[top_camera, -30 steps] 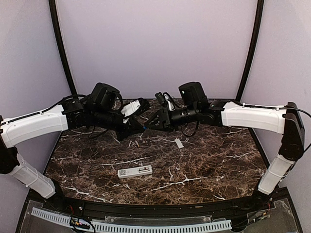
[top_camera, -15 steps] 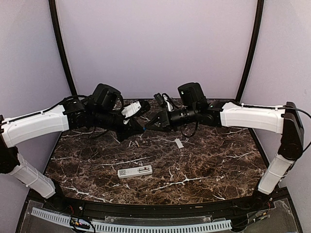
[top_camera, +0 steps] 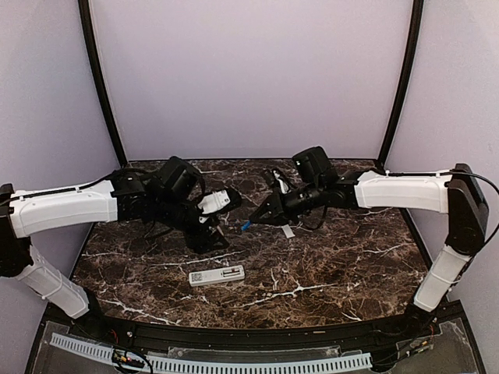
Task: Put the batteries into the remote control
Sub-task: Pass from the right arm to the left, then move the remote control without batteries to the center of the board.
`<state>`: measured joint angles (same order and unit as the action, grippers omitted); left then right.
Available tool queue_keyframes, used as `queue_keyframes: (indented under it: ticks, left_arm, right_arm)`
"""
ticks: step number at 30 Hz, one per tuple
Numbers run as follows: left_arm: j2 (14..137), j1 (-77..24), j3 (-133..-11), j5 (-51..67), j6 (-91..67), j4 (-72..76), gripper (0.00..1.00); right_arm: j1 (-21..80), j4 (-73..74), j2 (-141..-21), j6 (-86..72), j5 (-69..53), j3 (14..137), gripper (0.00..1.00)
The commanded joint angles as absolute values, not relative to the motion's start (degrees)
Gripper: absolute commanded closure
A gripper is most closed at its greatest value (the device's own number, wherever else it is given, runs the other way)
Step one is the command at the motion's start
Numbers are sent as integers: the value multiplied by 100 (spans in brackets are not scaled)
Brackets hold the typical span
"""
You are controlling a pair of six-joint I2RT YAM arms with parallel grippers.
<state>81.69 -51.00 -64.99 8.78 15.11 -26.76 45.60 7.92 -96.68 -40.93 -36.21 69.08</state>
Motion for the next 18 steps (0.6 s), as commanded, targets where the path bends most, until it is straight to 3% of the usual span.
queue_keyframes:
  ticks: [1,11,18]
  left_arm:
    - [8601,-5502,-5991,477,1566,-3395,28]
    - [9786,-5687,-5518,157,2047,-3131,26]
    - [9973,-5595,-5536,225,1929,-3013,32]
  right_arm:
    - [4208,1104,-9436,-3894,-3577,6531,100]
    - [3939,1134,-9442,-3612,-3538,6125,100]
    - [3886,1156,-9409,-3479,-3524,6034,100]
